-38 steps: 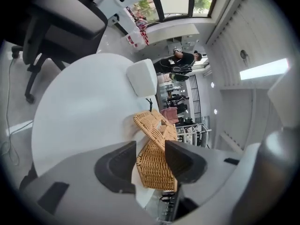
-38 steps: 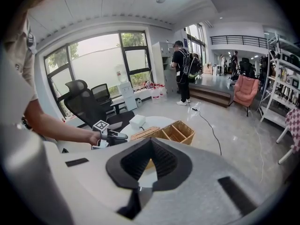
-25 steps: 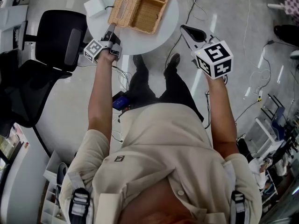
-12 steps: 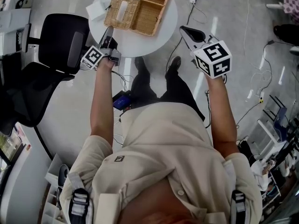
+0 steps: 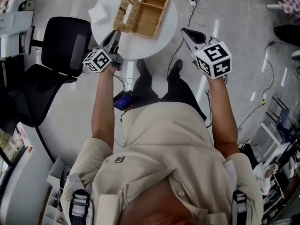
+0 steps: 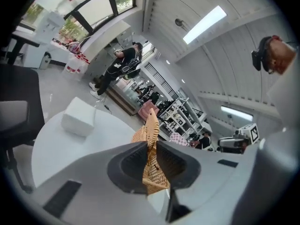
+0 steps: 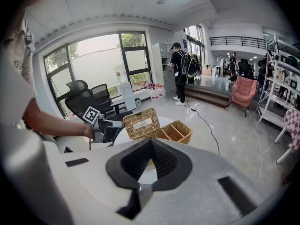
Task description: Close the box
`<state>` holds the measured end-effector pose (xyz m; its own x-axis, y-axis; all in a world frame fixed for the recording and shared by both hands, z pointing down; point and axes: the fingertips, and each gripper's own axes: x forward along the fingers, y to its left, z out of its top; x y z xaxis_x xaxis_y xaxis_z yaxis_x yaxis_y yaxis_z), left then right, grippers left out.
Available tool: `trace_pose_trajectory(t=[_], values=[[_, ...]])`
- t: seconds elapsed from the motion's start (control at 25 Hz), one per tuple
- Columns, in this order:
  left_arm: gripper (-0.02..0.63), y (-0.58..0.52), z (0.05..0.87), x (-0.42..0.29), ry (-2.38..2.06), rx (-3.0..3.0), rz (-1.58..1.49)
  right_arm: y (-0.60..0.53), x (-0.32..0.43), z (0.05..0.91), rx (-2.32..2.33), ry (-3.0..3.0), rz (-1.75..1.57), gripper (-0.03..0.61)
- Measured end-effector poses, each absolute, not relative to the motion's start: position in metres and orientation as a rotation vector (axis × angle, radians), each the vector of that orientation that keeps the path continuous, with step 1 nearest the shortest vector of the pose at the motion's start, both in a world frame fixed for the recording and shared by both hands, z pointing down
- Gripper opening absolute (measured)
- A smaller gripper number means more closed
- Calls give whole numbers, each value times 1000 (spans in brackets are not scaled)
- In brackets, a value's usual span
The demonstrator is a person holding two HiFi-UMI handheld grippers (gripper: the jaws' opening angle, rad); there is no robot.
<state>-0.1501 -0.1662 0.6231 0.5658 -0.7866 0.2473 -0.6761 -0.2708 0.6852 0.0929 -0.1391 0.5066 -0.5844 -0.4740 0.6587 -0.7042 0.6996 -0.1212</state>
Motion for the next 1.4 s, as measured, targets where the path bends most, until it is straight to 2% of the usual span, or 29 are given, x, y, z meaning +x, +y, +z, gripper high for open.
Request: trace_pose_trajectory(t=[1.4], values=[[61,-133,611,-56,-997,2264,284,-123,145,477,991,-2276,502,-6]])
